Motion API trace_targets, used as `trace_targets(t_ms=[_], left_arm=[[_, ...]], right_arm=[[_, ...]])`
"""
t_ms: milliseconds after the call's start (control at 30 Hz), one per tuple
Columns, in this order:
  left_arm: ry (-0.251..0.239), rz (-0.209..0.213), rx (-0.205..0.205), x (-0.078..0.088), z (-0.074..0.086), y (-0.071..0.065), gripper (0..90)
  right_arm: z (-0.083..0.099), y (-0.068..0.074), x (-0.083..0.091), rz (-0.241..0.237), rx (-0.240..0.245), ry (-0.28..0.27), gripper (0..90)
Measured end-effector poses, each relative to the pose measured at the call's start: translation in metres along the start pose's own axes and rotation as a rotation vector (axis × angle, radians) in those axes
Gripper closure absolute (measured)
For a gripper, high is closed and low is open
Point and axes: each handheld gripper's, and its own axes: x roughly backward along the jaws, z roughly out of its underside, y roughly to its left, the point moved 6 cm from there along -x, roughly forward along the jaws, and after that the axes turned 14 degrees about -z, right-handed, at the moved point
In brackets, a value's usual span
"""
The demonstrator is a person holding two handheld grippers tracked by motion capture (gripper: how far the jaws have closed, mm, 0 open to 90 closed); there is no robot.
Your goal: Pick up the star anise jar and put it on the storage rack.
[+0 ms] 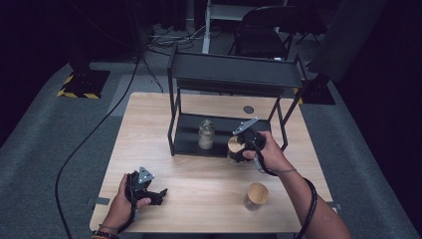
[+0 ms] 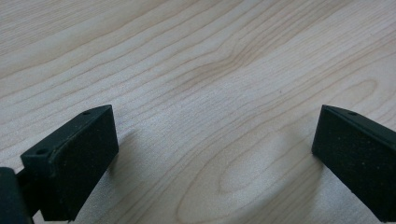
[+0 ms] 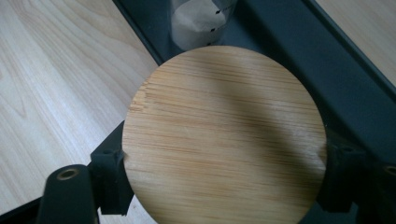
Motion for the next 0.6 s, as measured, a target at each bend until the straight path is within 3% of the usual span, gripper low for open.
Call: trace_targets(t_ms=[600], left_arm=[[-0.001,0.0,0.001,0.0,0.0,0.0,0.0]], right_arm=[[-0.016,-0.016,0.001,0.018,-0.025,-0.019,24.0]])
